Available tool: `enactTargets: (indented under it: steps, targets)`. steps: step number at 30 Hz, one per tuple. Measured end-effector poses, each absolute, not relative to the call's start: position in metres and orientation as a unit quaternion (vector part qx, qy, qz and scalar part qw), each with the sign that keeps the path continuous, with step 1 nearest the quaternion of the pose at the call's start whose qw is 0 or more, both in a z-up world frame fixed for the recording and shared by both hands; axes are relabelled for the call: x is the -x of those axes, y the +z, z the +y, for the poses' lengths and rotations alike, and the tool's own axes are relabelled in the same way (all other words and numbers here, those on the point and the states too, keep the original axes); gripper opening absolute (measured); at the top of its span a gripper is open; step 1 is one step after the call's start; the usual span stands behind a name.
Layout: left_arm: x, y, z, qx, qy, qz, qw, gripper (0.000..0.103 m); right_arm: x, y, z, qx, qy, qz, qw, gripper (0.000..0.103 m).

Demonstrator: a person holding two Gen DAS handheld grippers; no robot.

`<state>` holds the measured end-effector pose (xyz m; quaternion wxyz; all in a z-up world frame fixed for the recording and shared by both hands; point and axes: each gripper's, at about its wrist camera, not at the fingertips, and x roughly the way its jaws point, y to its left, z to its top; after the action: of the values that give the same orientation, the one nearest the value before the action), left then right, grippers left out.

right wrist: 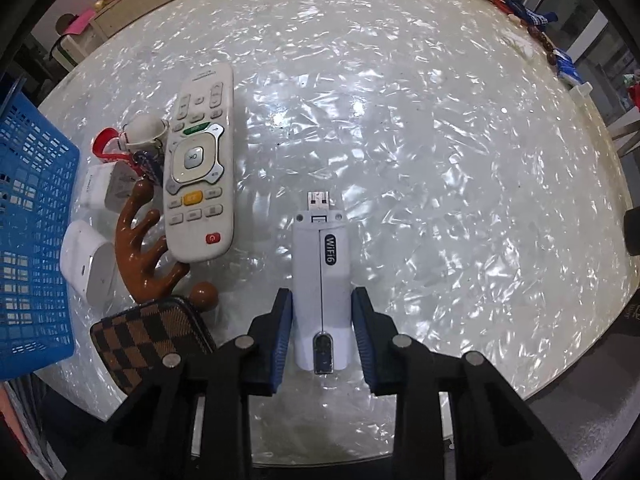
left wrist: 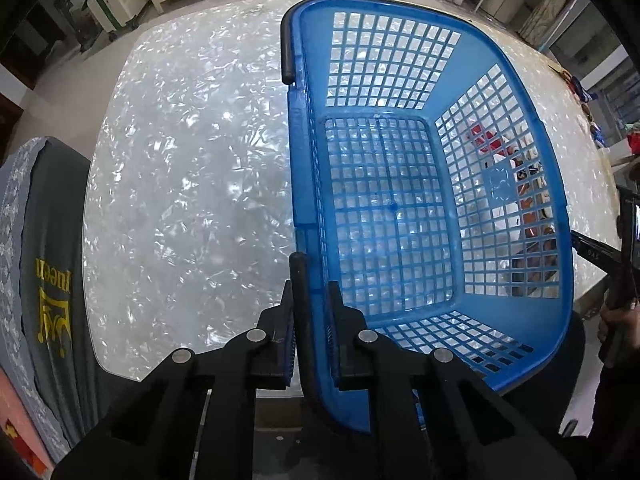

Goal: Organize rigid objects
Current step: 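Grasp the blue basket rim with the left tool while the right tool approaches the WiFi dongle, then close the right tool on the white WiFi dongle and lift it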

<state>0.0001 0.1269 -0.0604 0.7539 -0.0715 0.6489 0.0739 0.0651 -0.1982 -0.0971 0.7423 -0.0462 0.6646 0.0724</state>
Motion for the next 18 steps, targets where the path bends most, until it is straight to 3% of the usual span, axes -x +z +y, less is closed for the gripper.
enactTargets:
  steps: [5,18]
  targets:
    - [0.0,-0.059,0.126,0.072,0.075,0.646,0.756,0.014,-0.059,-0.094,-0.206,0.03,0.078,0.665,0.742,0.028]
    - [0.003,-0.06,0.128,0.081,0.073,0.643,0.758,0.014,-0.067,-0.014,-0.231,0.019,0.113,0.628,0.77,0.028]
